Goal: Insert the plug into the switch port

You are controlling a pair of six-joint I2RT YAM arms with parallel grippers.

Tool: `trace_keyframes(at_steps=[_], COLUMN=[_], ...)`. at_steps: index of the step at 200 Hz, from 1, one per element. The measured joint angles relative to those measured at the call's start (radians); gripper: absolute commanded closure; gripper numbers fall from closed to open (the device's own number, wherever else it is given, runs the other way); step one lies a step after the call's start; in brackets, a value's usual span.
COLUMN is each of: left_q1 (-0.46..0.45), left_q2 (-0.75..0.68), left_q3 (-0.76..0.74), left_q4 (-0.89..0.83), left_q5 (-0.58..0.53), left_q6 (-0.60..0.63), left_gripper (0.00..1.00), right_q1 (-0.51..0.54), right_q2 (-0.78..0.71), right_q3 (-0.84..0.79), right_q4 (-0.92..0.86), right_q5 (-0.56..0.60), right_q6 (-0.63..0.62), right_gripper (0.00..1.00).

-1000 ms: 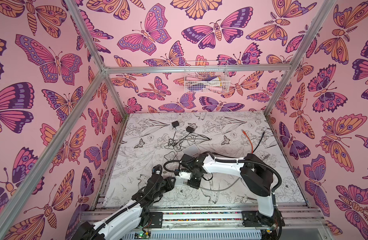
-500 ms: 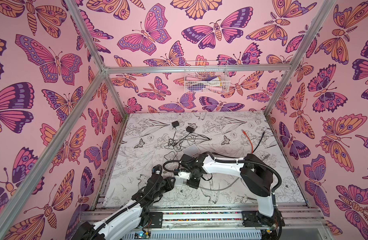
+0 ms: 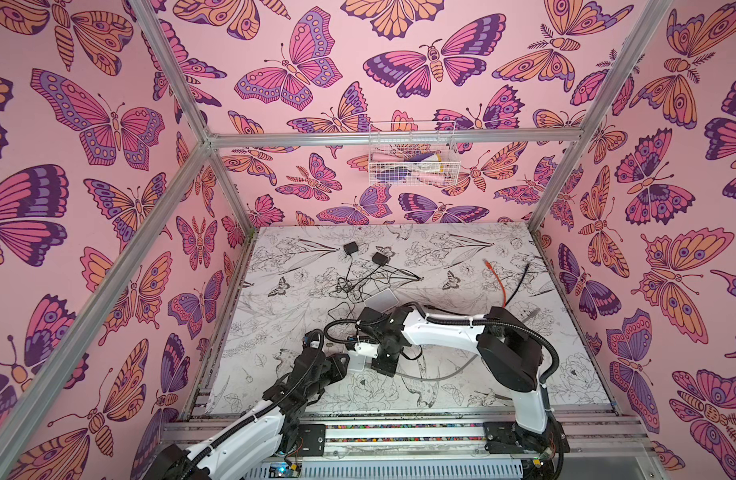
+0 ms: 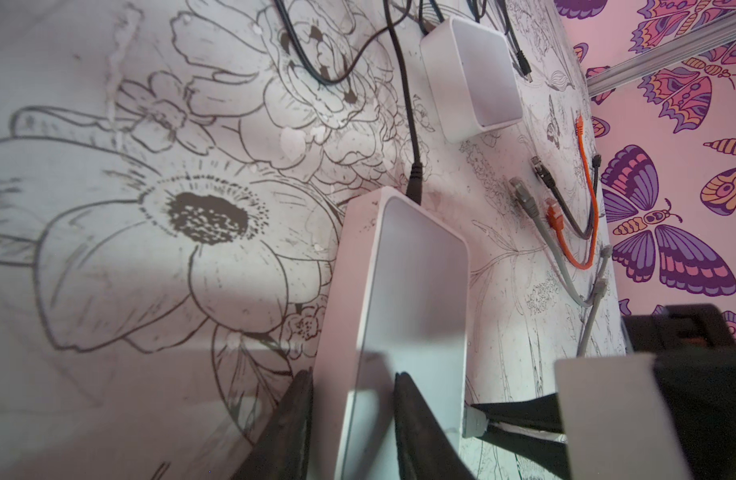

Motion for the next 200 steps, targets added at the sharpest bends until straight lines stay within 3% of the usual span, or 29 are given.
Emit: trace_keyframes(at_steps=[112,200], left_q1=[0.002,-0.048], left_q2=[-0.015,-0.019], left_q3=[-0.002,-0.002], left_q4=[-0.009,-0.01], left_q5=[-0.017,-0.078], left_q6=[0.023,0.023], left_gripper=[0.67,0.68], right_q1=[0.0,-0.001], right_q2=[0.056,0.056], right_q3=[0.08,0.08], right_q4=[-0.069,-0.066], right_q5=[-0.035,-0.042], right_q6=[-0.007,-0.004], right_gripper=[1.0,1.0])
